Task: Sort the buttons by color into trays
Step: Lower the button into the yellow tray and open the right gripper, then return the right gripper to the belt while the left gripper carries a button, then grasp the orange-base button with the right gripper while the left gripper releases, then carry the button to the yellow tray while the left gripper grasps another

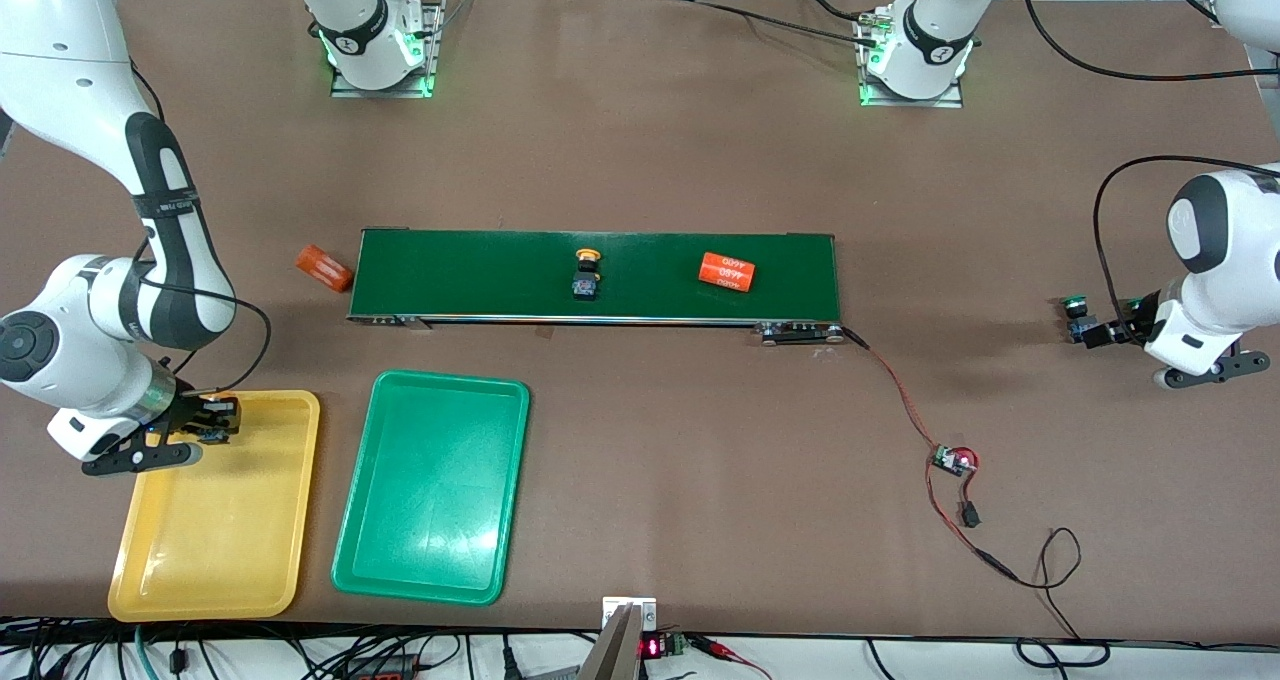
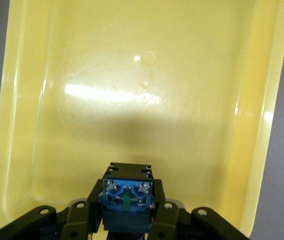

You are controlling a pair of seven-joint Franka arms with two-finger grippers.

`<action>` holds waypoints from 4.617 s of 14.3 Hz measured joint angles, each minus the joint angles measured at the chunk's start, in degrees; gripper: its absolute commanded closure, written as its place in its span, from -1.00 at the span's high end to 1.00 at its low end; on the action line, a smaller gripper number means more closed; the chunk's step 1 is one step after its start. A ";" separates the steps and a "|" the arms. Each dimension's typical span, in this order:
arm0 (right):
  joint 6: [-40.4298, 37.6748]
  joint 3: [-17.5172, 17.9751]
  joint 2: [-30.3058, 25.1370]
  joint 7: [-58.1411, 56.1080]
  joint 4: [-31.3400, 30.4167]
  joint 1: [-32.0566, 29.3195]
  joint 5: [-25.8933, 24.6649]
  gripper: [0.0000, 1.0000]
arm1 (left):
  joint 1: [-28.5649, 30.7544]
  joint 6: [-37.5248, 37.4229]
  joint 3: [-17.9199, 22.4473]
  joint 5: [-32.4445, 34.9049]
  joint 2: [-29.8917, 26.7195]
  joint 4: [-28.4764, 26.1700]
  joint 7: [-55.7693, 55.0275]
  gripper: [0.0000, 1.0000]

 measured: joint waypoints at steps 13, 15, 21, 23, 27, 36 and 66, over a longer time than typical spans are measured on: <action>9.24 -0.76 5.92 -1.79 1.97 -0.26 -0.03 1.00 | 4.11 8.18 -0.92 -2.45 5.64 -2.40 7.11 0.67; 9.10 -0.76 5.27 -1.79 2.15 -0.07 -0.02 1.00 | 4.11 8.16 -0.92 -2.87 5.65 -2.47 7.29 0.67; -8.11 -0.71 -4.46 4.25 0.60 2.72 0.06 1.00 | 4.14 6.18 -0.90 -6.39 5.67 -3.11 7.41 0.70; -13.25 -0.67 -9.64 7.49 -2.45 3.95 0.07 1.00 | 4.14 5.86 -0.89 -6.80 5.67 -3.14 7.41 0.64; -17.84 -0.25 -19.35 15.71 -10.29 7.52 3.83 1.00 | 4.20 5.73 -0.84 -6.82 5.73 -3.44 7.42 -0.59; -17.23 14.74 -34.23 35.20 -27.91 9.93 6.70 1.00 | 1.98 -6.95 -6.01 -6.95 0.47 1.63 2.66 -0.75; 5.33 17.25 -27.71 44.34 -42.41 17.15 -3.88 0.25 | -19.13 -9.12 -28.48 -7.04 0.59 0.62 -30.48 1.00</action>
